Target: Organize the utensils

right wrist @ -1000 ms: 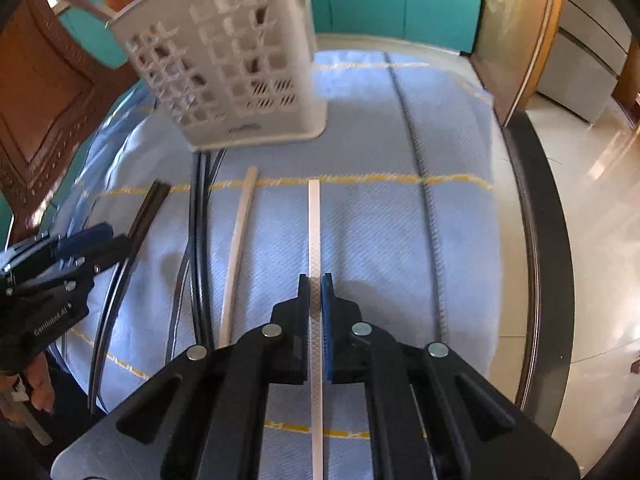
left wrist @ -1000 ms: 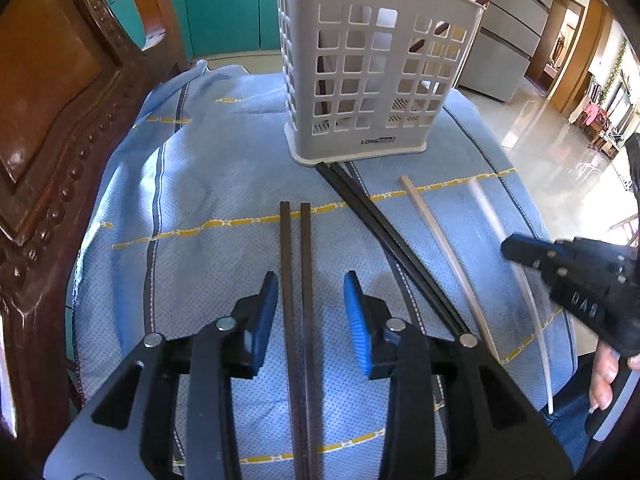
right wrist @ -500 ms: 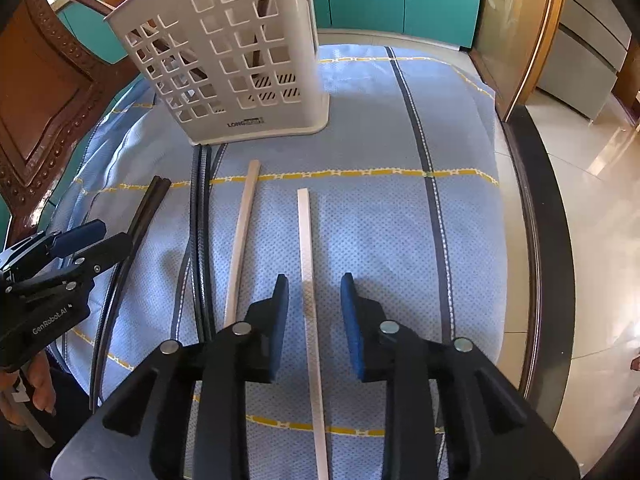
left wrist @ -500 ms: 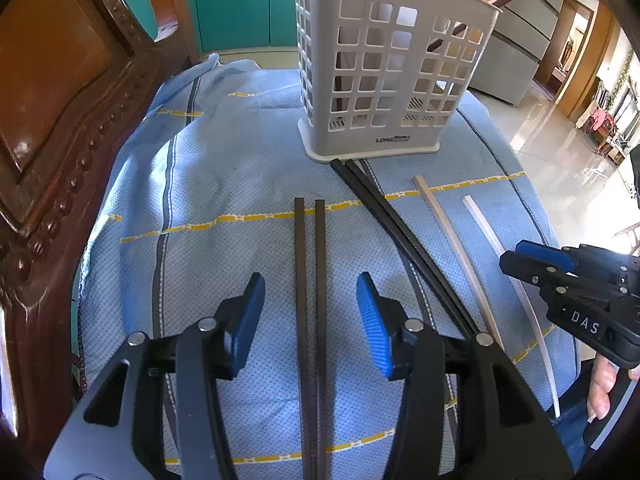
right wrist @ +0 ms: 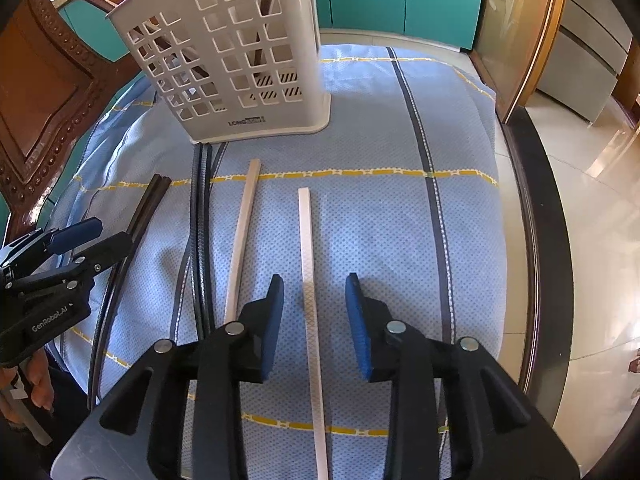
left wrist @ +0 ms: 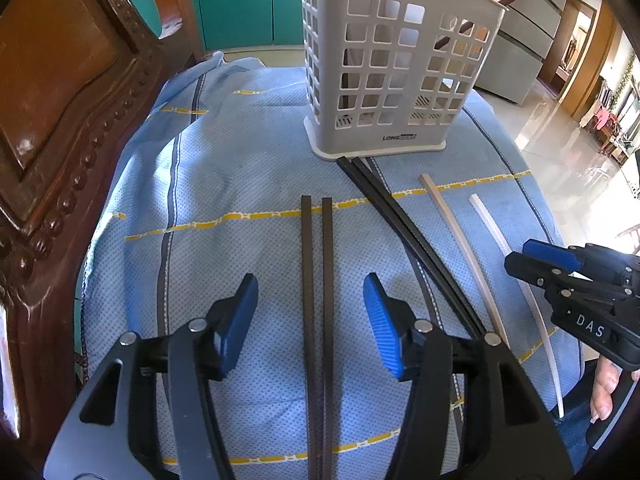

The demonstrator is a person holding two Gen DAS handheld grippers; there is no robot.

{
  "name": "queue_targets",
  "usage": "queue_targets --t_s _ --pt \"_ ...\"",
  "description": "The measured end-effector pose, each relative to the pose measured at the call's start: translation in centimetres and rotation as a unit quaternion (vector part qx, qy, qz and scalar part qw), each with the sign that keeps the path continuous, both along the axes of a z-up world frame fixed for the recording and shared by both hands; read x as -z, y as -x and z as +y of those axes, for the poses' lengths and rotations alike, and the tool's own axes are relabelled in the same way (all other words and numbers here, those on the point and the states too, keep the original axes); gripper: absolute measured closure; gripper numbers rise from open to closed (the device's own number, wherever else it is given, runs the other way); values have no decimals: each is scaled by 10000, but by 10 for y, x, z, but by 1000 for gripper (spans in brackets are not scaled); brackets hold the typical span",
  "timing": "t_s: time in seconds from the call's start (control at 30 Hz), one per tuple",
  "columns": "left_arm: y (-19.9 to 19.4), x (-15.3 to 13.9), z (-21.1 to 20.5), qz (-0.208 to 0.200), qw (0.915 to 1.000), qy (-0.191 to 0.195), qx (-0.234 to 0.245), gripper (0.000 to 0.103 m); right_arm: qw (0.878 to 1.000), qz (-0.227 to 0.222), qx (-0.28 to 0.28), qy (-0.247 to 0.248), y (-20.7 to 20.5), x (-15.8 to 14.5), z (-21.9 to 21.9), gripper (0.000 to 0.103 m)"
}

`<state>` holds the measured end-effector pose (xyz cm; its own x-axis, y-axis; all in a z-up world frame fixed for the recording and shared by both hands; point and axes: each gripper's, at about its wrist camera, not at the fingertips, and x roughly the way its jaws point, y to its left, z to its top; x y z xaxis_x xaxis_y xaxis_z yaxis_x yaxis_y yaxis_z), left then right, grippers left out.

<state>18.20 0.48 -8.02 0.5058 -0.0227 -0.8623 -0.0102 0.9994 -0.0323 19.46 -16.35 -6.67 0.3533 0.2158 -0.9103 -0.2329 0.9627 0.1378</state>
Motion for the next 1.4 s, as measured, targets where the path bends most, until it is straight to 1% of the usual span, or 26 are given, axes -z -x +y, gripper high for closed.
queue_targets --t_s 0.2,0.33,0.47,0.63,0.83,0.97,1.03,1.13,1.3,1.4 --pt "0 -3 4 -25 10000 22 -27 47 10000 -35 68 -11 0 -1 -3 71" --pt "1 -9 16 -106 9997 119 -179 47 9999 -45 155 -22 -2 -2 -6 71" --pt "1 -9 20 -88 9996 153 -220 47 9999 -41 143 3 -2 -1 -6 71" --pt "-1 -5 12 -35 10000 35 -85 47 9999 -59 147 8 -2 -2 -6 70" --pt "-5 2 15 23 9998 29 -200 47 9999 -50 147 21 -2 -1 -6 67" --pt "-9 10 14 154 9996 -102 -211 48 9999 -57 131 30 -2 -1 -5 67" --pt "-9 10 12 148 9996 -131 -196 47 9999 -60 135 42 -2 -1 -5 67" --pt "-8 10 11 130 9995 -203 -185 47 9997 -91 134 182 -1 0 -2 67" --pt "-4 9 4 81 9993 -326 -157 47 9986 -121 -49 509 2 5 7 67" --pt "-3 9 -1 109 9993 -332 -101 45 9973 -241 -113 683 4 6 11 67"
